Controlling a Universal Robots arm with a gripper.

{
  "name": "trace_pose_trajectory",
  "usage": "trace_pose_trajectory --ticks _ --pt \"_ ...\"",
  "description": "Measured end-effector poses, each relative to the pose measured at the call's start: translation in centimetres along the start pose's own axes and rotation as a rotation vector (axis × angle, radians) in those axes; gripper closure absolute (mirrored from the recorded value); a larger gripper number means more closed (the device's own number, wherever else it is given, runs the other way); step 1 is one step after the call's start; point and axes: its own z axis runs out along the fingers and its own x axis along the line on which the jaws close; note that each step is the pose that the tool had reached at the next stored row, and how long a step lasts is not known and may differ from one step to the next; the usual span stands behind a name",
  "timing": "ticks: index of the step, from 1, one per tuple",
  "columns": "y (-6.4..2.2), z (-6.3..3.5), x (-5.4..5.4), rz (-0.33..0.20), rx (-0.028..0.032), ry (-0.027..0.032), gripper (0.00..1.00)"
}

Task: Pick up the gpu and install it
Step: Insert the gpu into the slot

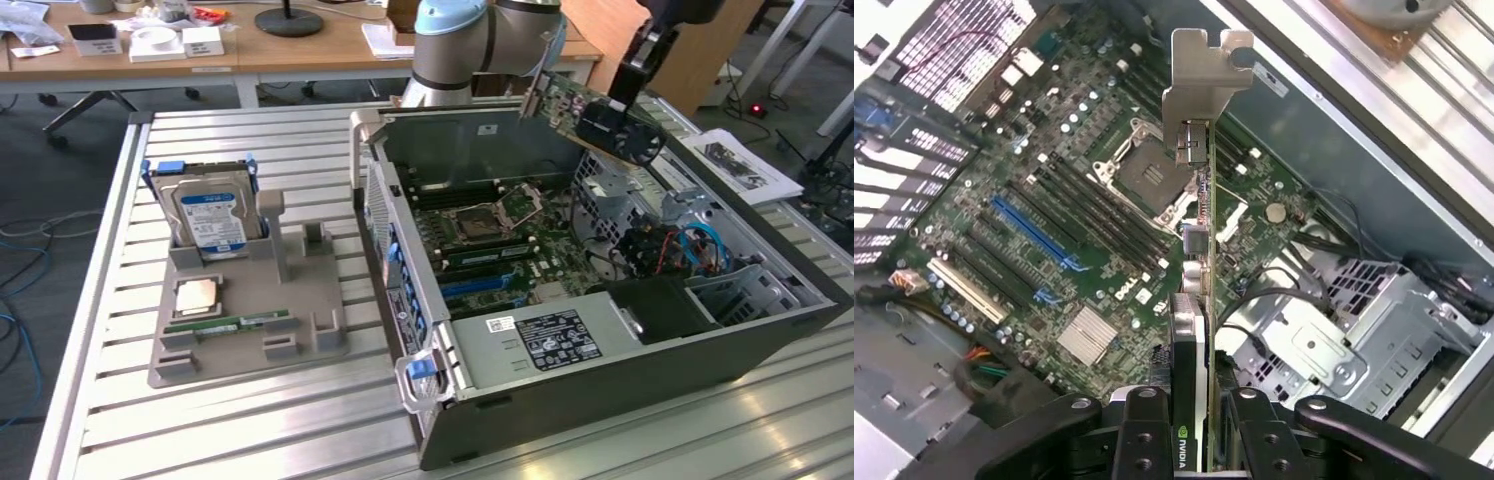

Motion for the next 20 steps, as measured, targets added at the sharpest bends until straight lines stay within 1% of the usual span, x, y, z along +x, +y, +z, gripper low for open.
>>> trace_pose_trajectory --ticks 17,20 --pt "0.00 0.03 -0.01 -0.203 -0.0066 0.0112 0.73" --pt "0.01 0.03 -0.01 -0.251 -0.0081 0.0139 0.73"
